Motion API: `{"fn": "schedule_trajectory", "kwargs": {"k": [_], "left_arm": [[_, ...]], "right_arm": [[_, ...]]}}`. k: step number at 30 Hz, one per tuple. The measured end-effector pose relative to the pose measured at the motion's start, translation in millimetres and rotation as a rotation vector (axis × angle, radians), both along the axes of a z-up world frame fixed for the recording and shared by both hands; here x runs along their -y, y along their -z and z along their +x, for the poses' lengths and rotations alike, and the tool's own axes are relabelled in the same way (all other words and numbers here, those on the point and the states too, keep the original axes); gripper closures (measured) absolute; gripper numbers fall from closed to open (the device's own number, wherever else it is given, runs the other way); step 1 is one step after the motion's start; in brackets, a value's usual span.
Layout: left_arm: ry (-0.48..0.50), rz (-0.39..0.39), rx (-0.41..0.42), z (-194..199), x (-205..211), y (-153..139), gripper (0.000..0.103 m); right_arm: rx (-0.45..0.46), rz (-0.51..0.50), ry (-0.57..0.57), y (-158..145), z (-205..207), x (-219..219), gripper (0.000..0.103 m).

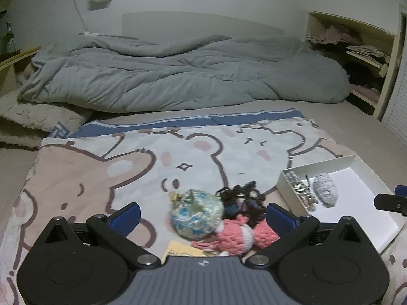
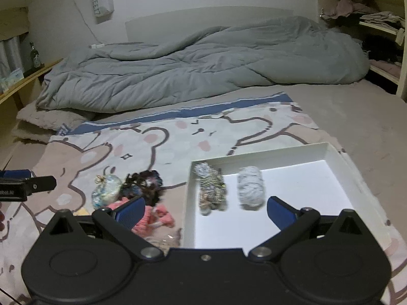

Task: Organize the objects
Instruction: 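Withdraw both tools from the box back over the remaining items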

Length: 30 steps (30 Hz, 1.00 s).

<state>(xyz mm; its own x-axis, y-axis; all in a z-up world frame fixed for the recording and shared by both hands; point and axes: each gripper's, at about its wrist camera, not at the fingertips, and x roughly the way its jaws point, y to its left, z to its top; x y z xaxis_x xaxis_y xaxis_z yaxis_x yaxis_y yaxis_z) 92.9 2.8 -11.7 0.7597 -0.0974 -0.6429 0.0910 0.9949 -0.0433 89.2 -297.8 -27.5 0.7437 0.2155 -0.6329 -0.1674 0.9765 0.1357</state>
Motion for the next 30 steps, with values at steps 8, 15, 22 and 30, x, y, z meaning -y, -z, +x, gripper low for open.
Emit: {"fn": "schedule_trajectory", "kwargs": {"k": [8, 15, 22, 30], "left_arm": [[-0.021, 0.031, -0.024, 2, -22, 11, 0.0], [-0.006, 0.031, -0.157, 13, -34, 35, 0.0], [0.067, 0.051, -0.271, 20, -26, 69, 0.0], [0.097, 0.156, -0.346, 34, -16, 106, 0.0]], "right_arm": [[0.012, -0.008, -0.076, -5, 2, -36, 0.0], [-0.031, 0.01, -0.096, 0, 14, -64, 0.0], [-0.053, -0.022, -0.137, 23, 21, -89, 0.0], [-0.174, -0.019, -0.19, 46, 29, -95, 0.001]]}}
